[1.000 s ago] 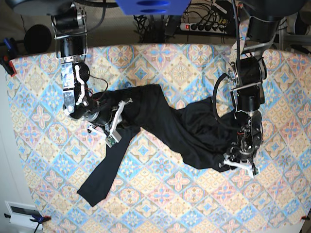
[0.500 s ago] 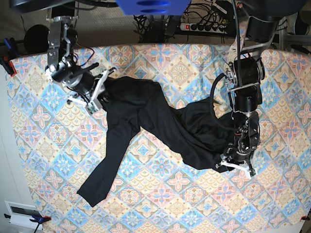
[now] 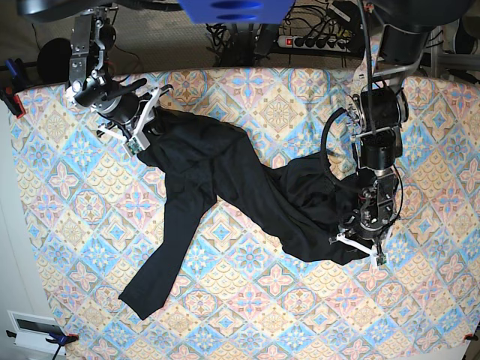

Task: Layout the t-shirt on the table in an organized manner, then fold the t-shirt properly
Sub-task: 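Lift the shirt high with both grippers and stretch it out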

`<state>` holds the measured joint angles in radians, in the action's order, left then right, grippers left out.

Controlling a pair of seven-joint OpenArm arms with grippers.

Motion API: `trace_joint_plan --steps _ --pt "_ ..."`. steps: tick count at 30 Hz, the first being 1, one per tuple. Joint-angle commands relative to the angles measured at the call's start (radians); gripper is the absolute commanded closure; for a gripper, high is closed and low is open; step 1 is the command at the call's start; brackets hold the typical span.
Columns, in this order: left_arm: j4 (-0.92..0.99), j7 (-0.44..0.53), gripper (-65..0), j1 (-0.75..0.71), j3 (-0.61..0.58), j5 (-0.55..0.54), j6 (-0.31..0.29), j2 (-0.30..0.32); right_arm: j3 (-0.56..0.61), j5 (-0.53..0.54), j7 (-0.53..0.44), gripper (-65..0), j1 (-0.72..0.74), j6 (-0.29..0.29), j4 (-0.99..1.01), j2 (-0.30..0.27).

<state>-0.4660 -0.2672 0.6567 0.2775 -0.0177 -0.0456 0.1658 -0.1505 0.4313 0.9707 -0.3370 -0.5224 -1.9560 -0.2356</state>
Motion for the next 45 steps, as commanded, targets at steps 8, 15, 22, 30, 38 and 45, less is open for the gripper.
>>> trace_joint_plan --steps 8,15,22,30,38,45 --pt "0.013 -0.113 -20.8 -0.062 -0.169 -0.014 -0.064 0.004 0.002 0.016 -0.017 0.0 0.034 -0.003 -0.019 -0.008" --pt "-0.087 -0.116 -0.8 -0.077 -0.157 -0.015 -0.078 0.008 0.002 0.016 -0.017 0.0 0.063 -0.003 -0.018 -0.008" --pt "-0.3 -0.117 0.0 -0.068 -0.152 -0.038 -0.078 0.044 -0.001 0.016 -0.019 0.0 0.125 -0.003 -0.013 -0.008" --pt "-0.429 -0.189 0.0 0.001 -0.113 -0.224 -0.076 0.157 -0.005 0.018 -0.026 0.0 0.255 -0.003 -0.001 -0.008" --pt "-0.429 -0.24 0.0 0.143 -0.051 -0.253 -0.076 0.219 -0.005 0.018 -0.069 0.0 0.407 -0.003 0.149 -0.008" --pt "-0.425 -0.24 0.0 0.301 -0.057 -0.244 -0.076 0.254 -0.002 0.018 -0.086 0.0 0.623 -0.003 0.326 -0.008"
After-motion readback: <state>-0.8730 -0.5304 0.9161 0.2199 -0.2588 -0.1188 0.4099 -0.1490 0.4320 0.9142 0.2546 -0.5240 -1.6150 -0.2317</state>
